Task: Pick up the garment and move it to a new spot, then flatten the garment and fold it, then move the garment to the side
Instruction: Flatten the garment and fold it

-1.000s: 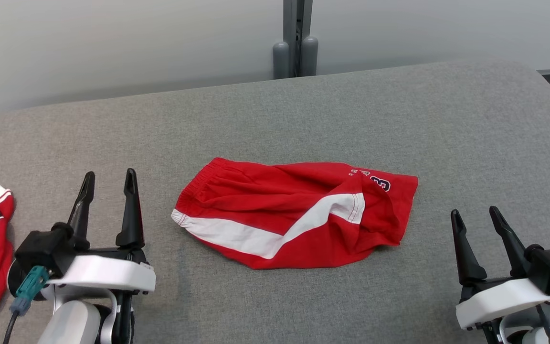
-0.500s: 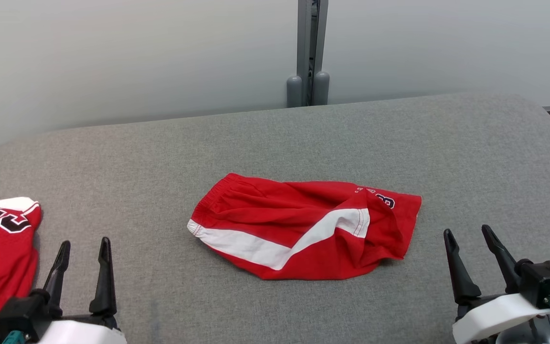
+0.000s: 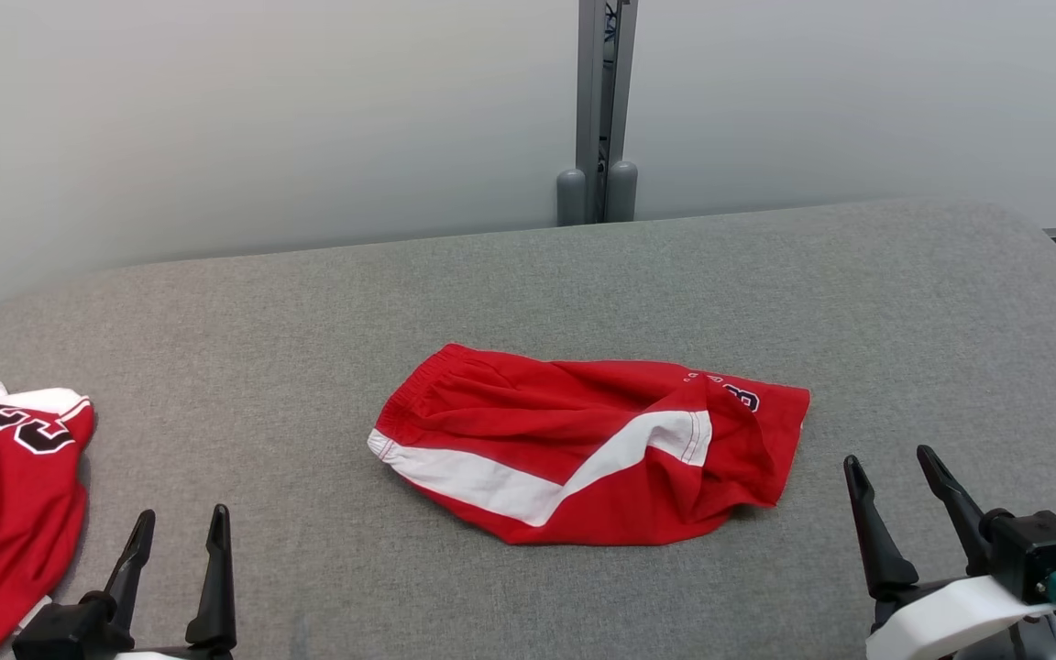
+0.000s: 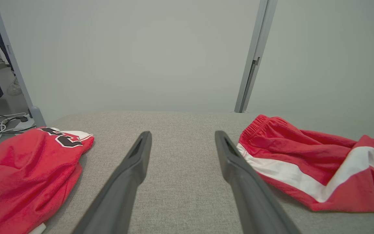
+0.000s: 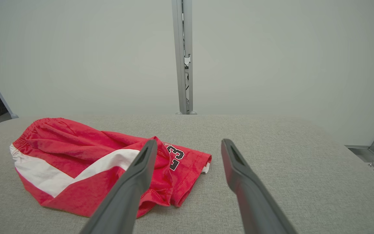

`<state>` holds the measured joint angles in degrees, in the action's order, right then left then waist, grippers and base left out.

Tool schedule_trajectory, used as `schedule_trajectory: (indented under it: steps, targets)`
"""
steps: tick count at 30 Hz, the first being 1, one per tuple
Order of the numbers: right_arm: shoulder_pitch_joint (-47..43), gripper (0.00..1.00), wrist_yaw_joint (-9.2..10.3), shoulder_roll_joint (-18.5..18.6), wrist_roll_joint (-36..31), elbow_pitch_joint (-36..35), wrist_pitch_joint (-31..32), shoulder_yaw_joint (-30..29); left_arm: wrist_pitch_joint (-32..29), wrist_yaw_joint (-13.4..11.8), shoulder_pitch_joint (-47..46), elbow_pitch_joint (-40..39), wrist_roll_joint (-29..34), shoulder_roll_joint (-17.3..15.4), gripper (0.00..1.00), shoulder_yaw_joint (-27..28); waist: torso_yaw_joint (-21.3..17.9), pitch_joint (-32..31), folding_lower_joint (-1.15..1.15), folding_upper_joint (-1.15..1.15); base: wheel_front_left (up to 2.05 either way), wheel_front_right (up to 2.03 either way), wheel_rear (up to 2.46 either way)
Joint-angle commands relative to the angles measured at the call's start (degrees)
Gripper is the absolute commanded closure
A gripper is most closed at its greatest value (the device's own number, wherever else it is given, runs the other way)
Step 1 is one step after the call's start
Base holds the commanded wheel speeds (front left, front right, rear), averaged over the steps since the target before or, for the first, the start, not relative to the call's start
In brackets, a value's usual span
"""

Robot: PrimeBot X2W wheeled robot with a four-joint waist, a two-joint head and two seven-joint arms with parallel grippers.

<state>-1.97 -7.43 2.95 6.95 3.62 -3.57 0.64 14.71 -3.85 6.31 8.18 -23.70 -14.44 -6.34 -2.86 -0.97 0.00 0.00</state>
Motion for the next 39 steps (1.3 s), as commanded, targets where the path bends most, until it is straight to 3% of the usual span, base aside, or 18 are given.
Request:
schedule_trajectory:
  steps: [1, 12, 17, 21, 26, 39]
  targets:
    - [-0.44, 0.00, -0.11, 0.43, -0.02, -0.32, 0.04, -0.11, -0.01, 0.02, -0.03, 0.07, -0.15, -0.14, 0.00, 0.02, 0.06, 0.01, 0.00, 0.00, 0.00, 0.00, 0.00]
    - [-0.69, 0.00, -0.11, 0.26, 0.34, -0.85, 0.02, -0.68, -1.70, 0.45, -2.51, -0.60, 0.26, -0.54, 0.00, -1.76, 0.85, 0.65, 0.00, 0.00, 0.00, 0.00, 0.00]
    - [0.38, 0.00, -0.11, 0.20, 0.41, -1.15, 0.14, -0.03, -6.14, 3.94, -9.35, 1.34, 0.99, -0.83, 0.00, -5.85, 1.21, 2.87, 0.00, 0.00, 0.00, 0.00, 0.00]
    - [1.99, 0.00, -0.11, 0.18, 0.64, -0.73, -0.21, 1.60, -11.16, 8.73, -17.43, 7.74, 0.03, -0.97, 0.00, -10.12, -0.30, 4.80, 0.00, 0.00, 0.00, 0.00, 0.00]
    - [2.97, 0.00, -0.11, 0.18, 0.88, -0.06, -0.51, 2.38, -13.81, 10.78, -22.58, 14.17, -1.41, -1.58, 0.00, -13.72, -2.07, 6.04, 0.00, 0.00, 0.00, 0.00, 0.00]
    - [4.68, 0.00, -0.11, 0.21, 1.37, 1.78, -1.65, 3.09, -17.64, 11.33, -33.66, 27.12, -12.29, -6.83, 0.00, -29.48, -5.04, 8.54, 0.00, 0.00, 0.00, 0.00, 0.00]
